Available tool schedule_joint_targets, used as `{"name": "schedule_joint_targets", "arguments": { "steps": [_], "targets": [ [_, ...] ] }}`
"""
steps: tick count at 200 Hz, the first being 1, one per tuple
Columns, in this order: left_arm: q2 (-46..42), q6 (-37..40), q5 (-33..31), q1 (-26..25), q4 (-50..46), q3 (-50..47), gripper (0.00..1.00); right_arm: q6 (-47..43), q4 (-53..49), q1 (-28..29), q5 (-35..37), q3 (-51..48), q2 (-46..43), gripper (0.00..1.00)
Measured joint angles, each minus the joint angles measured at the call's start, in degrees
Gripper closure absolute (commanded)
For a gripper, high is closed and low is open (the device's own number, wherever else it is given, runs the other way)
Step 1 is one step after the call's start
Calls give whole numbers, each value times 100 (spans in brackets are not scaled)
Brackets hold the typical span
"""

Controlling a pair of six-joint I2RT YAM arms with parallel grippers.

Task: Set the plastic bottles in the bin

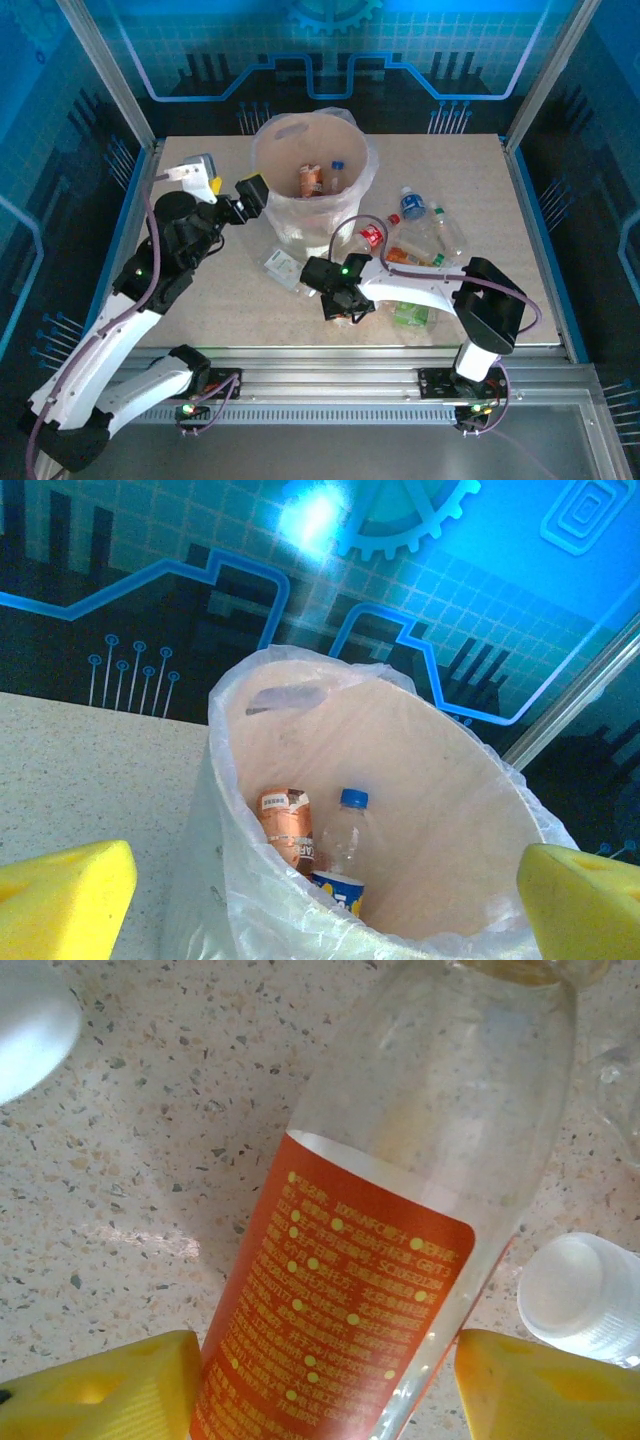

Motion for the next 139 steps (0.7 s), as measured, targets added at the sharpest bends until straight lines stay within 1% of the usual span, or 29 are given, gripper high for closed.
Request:
{"name": "schedule_joint_targets", "arguments": {
  "steps": [96, 139],
  "targets": [
    [-72, -229, -127, 0, -35, -273, 1, -4, -44, -7, 131, 57, 417, 27],
    [-72, -238, -170, 0, -105, -273, 1, -13, -33, -15, 129, 57, 555, 33]
  ]
}}
